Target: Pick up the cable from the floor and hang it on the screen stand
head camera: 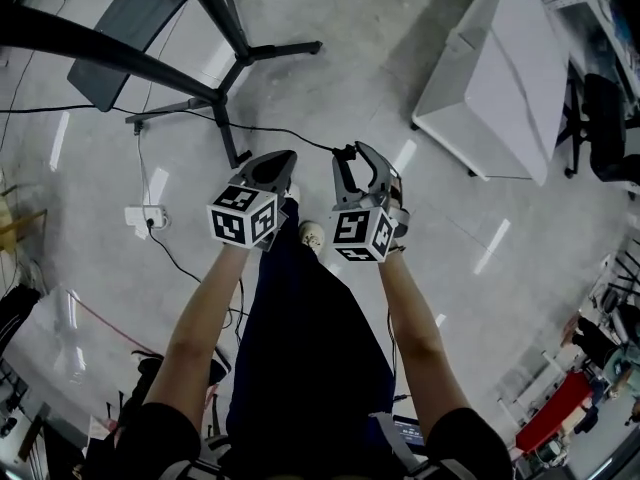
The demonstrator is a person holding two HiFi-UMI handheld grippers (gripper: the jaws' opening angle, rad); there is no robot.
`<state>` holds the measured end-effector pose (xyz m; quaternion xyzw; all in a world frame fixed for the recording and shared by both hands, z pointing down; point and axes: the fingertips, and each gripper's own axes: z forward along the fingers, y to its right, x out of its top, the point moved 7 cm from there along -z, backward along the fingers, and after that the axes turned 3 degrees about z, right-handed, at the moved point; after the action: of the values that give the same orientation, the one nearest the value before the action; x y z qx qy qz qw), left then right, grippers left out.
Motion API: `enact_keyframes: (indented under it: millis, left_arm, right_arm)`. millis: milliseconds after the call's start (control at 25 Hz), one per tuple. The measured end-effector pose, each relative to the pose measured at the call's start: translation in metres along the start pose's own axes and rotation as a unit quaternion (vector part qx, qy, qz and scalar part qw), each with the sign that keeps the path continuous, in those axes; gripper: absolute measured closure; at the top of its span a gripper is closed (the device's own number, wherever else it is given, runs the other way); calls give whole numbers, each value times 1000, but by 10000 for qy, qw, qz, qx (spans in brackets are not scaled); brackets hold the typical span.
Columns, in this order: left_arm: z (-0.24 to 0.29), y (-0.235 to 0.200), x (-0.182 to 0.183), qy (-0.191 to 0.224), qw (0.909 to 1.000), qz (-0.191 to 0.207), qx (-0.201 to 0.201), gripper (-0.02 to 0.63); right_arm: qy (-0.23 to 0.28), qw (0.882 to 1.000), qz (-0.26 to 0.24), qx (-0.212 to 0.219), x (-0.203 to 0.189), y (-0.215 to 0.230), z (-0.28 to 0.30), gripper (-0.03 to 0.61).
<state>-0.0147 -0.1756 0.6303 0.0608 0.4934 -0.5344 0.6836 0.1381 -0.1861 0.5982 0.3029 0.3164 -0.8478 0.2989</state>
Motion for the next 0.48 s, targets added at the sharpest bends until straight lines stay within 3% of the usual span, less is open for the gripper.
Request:
enact_keyframes:
  millis: [160, 240, 480]
  left_arm:
    - [-24, 14, 28, 225, 9997, -37, 46, 611]
    - [-34, 21, 41, 303, 9995, -3, 79, 611]
    - [-67, 37, 70, 621, 9978, 142, 193, 611]
  right_arm:
    - [309, 9994, -91, -104, 32, 8, -23, 402]
    - [474, 9987, -92, -163, 46, 11, -33, 447]
    - [891, 9952, -342, -212, 85, 6, -62, 448]
